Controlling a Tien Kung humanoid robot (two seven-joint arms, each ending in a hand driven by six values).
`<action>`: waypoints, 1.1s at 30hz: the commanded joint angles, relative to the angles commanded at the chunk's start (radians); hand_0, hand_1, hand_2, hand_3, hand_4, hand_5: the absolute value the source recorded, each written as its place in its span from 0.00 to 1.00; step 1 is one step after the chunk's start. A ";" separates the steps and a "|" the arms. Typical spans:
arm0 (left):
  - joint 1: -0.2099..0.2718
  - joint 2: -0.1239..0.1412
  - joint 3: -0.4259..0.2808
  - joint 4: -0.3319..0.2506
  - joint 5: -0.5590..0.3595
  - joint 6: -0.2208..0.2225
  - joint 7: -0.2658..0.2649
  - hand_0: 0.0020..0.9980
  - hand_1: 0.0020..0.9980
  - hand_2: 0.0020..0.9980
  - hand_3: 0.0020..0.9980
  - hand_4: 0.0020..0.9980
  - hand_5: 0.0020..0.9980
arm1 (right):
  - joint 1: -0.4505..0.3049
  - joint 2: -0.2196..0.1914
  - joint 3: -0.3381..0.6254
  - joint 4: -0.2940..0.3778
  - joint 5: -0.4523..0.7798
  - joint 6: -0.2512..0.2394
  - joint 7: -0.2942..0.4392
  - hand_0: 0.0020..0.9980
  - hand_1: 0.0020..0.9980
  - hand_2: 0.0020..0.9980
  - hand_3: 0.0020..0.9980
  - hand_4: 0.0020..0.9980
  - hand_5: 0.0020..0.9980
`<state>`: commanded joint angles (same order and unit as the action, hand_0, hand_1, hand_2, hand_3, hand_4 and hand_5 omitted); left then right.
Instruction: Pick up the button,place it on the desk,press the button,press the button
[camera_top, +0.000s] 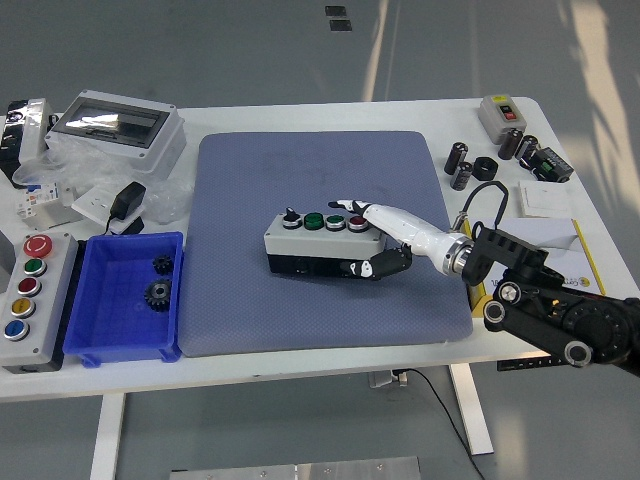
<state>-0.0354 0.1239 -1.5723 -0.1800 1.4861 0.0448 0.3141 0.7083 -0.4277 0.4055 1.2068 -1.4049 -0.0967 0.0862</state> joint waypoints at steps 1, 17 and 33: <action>0.000 0.000 0.000 0.000 0.001 0.000 0.000 0.63 0.59 0.54 0.59 0.60 0.19 | 0.000 0.001 0.003 -0.001 0.004 0.004 0.001 1.00 0.97 1.00 1.00 0.76 0.07; 0.009 -0.008 0.001 0.000 -0.005 0.000 -0.001 0.63 0.59 0.54 0.59 0.59 0.18 | -0.022 -0.008 0.037 0.022 0.008 0.014 0.005 1.00 0.97 1.00 1.00 0.78 0.10; 0.009 -0.016 0.011 0.000 -0.027 0.003 -0.003 0.63 0.59 0.54 0.59 0.59 0.18 | -0.050 -0.069 0.082 0.126 0.034 0.057 -0.058 1.00 0.97 1.00 1.00 0.84 0.16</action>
<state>-0.0267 0.1077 -1.5612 -0.1800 1.4589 0.0480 0.3106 0.6579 -0.4963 0.4870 1.3327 -1.3709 -0.0400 0.0279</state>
